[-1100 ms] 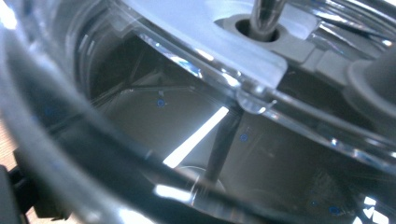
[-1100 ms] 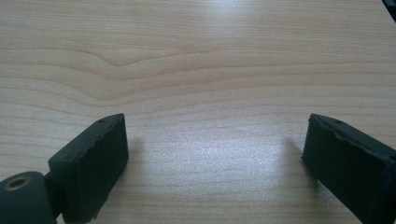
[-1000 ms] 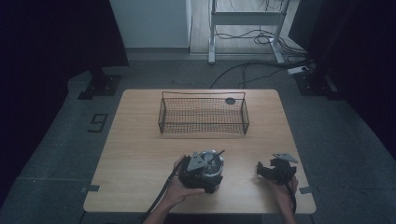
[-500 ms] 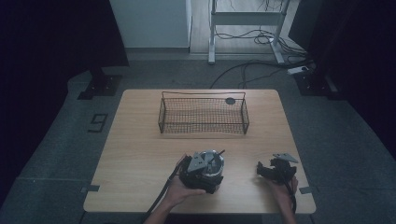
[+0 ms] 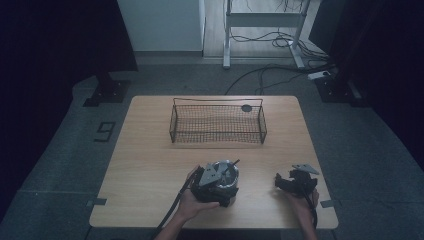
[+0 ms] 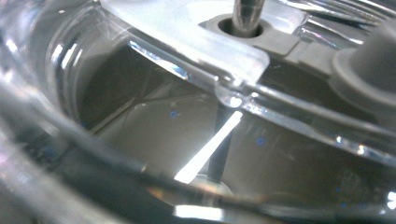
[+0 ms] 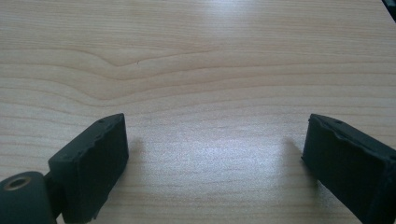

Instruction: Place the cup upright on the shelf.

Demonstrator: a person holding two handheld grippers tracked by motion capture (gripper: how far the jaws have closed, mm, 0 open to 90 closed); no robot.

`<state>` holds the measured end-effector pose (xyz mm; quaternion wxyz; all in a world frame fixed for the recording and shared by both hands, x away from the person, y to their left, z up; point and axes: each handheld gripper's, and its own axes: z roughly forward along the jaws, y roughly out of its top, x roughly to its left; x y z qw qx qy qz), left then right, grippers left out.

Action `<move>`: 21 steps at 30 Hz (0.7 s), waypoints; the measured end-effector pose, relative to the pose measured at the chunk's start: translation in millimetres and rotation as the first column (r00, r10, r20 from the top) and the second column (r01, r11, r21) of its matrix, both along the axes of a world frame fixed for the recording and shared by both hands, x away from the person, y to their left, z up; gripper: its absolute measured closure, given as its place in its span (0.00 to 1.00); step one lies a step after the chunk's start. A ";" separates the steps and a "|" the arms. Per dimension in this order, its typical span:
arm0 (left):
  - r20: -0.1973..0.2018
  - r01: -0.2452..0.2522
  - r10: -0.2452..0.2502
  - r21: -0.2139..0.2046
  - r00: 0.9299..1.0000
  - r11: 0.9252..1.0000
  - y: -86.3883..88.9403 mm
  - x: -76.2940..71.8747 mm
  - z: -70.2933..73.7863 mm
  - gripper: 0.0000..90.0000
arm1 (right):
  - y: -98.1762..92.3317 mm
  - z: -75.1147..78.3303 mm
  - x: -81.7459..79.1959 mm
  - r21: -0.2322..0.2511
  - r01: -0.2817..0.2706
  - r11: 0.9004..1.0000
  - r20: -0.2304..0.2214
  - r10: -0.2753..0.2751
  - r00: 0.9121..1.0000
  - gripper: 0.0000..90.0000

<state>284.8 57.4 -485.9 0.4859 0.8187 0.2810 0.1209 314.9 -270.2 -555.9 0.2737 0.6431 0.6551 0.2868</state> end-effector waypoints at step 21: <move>0.029 -0.031 0.032 -0.018 0.999 0.999 16.1 6.2 28.4 0.04 | 0.1 0.0 0.0 0.002 0.000 1.000 0.000 0.000 1.000 0.07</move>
